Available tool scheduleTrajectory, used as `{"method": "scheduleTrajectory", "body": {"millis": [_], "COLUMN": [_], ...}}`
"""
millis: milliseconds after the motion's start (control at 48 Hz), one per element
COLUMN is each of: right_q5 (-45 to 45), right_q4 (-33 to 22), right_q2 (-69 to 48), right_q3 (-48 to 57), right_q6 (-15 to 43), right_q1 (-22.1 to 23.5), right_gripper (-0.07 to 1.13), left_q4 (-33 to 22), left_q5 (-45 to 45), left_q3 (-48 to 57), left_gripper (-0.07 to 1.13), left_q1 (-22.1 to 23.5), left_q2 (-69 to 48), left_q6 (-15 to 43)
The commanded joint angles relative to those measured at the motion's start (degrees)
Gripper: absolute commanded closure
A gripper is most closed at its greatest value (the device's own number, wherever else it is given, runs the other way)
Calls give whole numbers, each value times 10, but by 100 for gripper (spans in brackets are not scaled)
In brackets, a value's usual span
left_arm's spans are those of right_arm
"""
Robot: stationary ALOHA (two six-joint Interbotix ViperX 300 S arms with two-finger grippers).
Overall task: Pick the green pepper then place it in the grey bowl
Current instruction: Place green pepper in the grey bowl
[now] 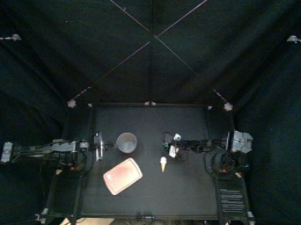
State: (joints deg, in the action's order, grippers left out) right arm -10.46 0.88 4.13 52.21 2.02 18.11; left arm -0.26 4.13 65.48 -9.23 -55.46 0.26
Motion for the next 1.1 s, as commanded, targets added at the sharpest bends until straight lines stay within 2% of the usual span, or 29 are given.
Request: {"method": "scheduleTrajectory", "body": {"millis": [21, 312, 604, 792, 1104], "right_q5": [5, 17, 48, 48, 51], "right_q4": [2, -3, -37, -48, -47], "right_q2": [-14, -43, -72, -28, 112], "right_q3": [-7, -59, -181, -278, -446], "right_q6": [1, -1, -1, 0, 1], "right_q1": [-2, -23, -30, -43, -62], "right_gripper": [47, 48, 48, 48, 48], "left_q4": [0, 0, -1, 0, -1], "left_q5": [-5, -5, -5, -5, -5], "left_q3": [-5, -2, -1, -1, 2], "left_gripper": [99, 99, 99, 99, 99], "left_q1": [-1, -2, -2, -2, -3], "left_q2": [1, 1, 1, 1, 1], "left_q6": [0, 0, 0, 0, 0]}}
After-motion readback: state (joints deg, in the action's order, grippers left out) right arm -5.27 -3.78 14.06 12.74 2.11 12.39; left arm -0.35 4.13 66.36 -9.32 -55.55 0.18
